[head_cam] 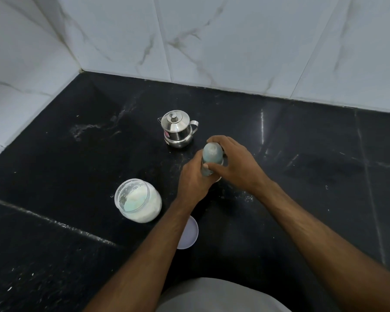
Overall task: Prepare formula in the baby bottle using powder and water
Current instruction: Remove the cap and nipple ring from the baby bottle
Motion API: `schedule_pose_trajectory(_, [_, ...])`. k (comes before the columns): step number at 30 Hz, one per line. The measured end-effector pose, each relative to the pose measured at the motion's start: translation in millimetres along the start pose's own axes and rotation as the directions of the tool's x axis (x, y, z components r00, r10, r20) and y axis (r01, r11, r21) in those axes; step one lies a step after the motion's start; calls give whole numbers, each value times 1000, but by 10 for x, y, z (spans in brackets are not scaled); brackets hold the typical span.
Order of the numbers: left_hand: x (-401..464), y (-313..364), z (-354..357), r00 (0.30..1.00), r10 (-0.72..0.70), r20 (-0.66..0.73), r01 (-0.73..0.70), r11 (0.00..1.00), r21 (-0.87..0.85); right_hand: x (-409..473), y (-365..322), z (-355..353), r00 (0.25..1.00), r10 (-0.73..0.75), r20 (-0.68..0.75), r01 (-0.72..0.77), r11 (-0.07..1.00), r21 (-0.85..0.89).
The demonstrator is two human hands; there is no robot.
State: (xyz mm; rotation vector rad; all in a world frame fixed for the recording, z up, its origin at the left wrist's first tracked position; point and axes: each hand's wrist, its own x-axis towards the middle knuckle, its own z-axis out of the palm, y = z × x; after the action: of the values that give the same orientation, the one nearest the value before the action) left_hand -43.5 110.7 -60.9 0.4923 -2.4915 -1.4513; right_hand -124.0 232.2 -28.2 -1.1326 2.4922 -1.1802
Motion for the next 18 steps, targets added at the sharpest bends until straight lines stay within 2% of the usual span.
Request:
schedule_pose_trajectory(7, [28, -43, -17, 1000, 0, 9, -1, 1000, 17, 9, 5, -62, 996, -87, -8, 87, 992, 92])
schedule_pose_trajectory(12, [63, -44, -34, 998, -27, 52, 25, 999, 34, 144, -240, -335, 964, -98, -248, 169, 945, 282])
schedule_pose_trajectory(15, [51, -47, -40, 998, -22, 55, 20, 999, 35, 217, -154, -487, 947, -22, -320, 117, 953, 280])
schedule_pose_trajectory(18, [39, -48, -51, 999, -5, 45, 4, 999, 33, 149, 201, -498, 925, 103, -365, -34, 981, 190])
